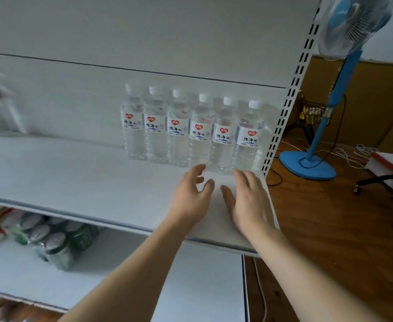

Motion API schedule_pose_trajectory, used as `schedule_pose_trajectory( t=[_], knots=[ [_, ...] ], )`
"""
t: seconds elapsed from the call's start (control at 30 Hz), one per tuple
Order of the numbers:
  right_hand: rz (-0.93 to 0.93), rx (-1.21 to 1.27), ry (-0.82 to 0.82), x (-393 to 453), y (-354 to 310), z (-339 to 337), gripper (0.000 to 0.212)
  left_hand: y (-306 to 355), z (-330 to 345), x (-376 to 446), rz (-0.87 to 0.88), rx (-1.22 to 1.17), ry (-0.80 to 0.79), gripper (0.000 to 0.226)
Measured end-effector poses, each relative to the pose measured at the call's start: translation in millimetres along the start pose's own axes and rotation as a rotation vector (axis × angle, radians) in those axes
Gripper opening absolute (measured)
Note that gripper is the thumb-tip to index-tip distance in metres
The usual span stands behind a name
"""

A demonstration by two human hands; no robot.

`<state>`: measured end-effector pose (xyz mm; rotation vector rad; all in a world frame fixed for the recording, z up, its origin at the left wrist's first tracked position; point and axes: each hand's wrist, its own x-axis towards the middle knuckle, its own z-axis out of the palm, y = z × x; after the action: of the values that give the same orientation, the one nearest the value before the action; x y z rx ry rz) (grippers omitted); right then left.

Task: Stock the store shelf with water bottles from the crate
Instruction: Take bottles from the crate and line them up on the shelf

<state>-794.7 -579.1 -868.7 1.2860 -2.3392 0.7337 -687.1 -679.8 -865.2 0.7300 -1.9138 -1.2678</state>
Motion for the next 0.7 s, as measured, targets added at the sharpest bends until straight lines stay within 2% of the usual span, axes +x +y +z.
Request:
schedule_pose_trajectory(
  t=[0.07,0.17,0.27,0.37,0.5,0.6,0.7],
  knots=[
    [-0.084,0.078,0.023,-15,-23,-6,0.047,3,-31,-26,-0.013,-0.108,0.071,0.033],
    [-0.208,0.201,0.026,-41,-65,-11,0.048,7,-81,-72,-0.017,-0.12,0.155,0.025],
    [-0.357,0.305,-0.065,-79,-123,-12,0.049,-1,-142,-128,-0.068,-0.09,0.209,0.023],
    [-0.465,0.395,-0.185,-118,-183,-8,0.052,-15,-196,-183,-0.123,-0.024,0.246,0.021],
    [-0.502,0.515,-0.367,-182,-248,2,0.052,-33,-252,-259,-0.241,0.046,0.318,0.015],
    [-0.559,0.609,-0.542,-232,-285,9,0.049,-46,-283,-322,-0.316,0.042,0.276,0.012],
    [-0.654,0.58,-0.759,-282,-310,15,0.047,-66,-301,-388,-0.449,0.103,0.193,0.026]
  ],
)
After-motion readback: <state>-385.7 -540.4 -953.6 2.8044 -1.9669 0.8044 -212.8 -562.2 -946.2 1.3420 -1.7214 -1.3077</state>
